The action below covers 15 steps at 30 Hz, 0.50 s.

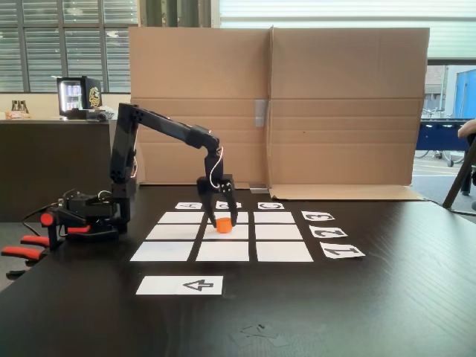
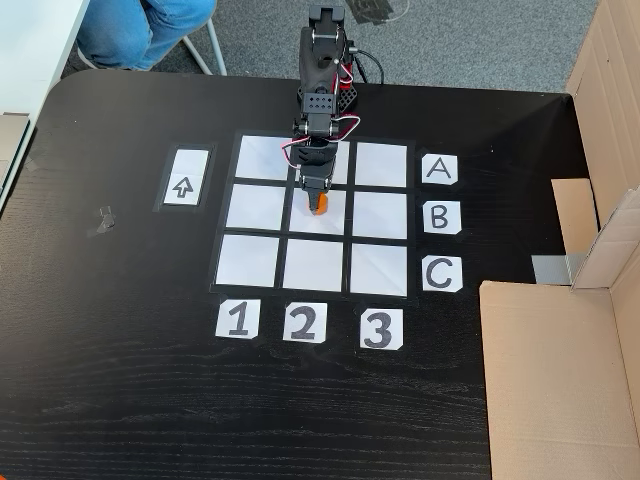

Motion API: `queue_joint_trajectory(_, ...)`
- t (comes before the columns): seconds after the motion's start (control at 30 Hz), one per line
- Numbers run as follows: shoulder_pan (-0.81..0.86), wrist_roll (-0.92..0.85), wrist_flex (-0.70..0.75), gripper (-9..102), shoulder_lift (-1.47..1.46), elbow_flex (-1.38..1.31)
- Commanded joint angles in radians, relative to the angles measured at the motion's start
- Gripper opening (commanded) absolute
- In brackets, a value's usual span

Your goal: Pick up the round, orange token and place it in the grid on square B2.

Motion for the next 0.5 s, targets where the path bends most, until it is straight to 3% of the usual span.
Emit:
queue_joint_trajectory(0.0,0.002,0.023,-0.005,11,0.000,-0.021)
queue_joint_trajectory(0.2,0.018,0.038,0.006,57,0.011,-0.006)
queue_joint_trajectory(0.47,0.044,0.020,-0.008,65,0.179,0.120)
